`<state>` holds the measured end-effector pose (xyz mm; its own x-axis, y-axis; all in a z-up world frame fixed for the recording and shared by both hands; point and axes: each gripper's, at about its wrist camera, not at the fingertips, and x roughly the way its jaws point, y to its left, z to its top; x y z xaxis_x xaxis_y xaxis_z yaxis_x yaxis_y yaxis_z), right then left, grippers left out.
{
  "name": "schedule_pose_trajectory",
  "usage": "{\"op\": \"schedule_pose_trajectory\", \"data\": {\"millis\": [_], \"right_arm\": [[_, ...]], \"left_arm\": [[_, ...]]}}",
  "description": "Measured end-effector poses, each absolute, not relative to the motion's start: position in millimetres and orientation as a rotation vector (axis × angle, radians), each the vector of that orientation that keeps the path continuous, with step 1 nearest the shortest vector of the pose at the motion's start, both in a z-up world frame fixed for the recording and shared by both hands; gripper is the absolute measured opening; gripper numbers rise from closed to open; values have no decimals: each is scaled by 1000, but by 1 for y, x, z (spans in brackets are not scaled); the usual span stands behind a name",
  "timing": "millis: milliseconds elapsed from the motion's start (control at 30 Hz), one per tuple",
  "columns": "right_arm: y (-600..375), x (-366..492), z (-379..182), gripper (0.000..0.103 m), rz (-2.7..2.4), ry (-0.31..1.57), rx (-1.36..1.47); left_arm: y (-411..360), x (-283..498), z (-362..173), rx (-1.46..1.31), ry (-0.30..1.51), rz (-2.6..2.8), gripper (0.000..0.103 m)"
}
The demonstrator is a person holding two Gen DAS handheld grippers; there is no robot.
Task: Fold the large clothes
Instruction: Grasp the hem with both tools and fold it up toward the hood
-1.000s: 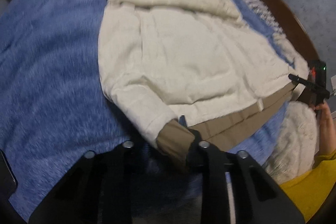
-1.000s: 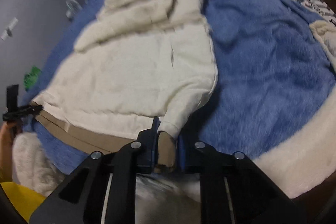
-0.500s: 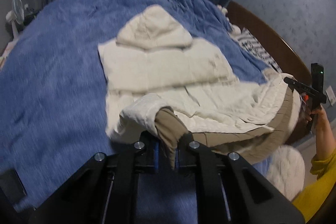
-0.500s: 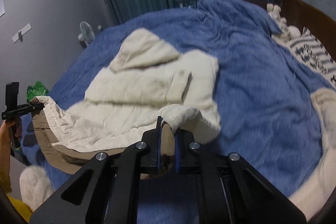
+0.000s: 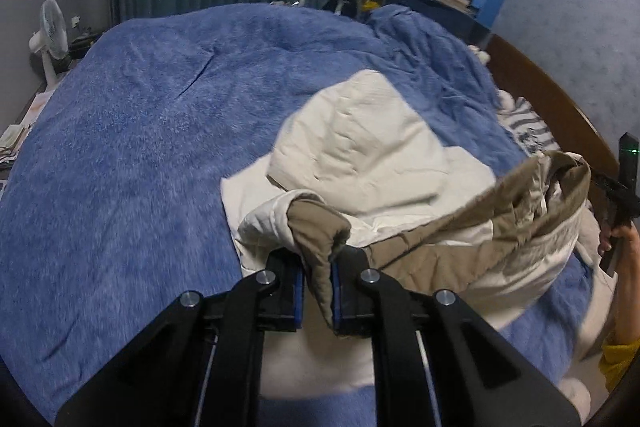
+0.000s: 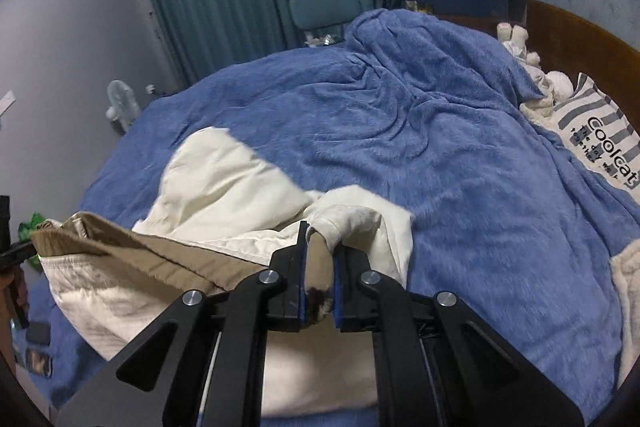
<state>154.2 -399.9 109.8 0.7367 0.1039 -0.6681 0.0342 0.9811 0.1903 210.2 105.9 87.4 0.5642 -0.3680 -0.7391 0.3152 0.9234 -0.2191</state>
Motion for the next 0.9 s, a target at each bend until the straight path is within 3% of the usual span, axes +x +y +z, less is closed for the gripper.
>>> {"op": "schedule_pose_trajectory", "data": {"millis": [233,500,600,667,700,733,800,900], "right_arm": [[-405,242,51,10,-57,833,242],[-408,281,-4,13,-90,914,306],[-407,274,-3,30,-63,899,343],[-404,262,6,68,-48,866,341],[-401,255,12,74,-42,845,322],[-397,246,19,76,-21,822,298],[-388,227,28,76,7,806,244],[-371,191,33,82,65,811,196]], "left_arm": [[93,292,39,-70,968,-330,12],[99,333,-14,-206,1028,-332,16],[107,329,-10,-304,1011,-343,22],[109,321,-3,-322,979,-353,30],[110,312,6,-331,949,-366,43],[109,306,12,-328,931,-364,49],[107,286,28,-288,867,-346,78],[92,254,43,-203,815,-365,81]]}}
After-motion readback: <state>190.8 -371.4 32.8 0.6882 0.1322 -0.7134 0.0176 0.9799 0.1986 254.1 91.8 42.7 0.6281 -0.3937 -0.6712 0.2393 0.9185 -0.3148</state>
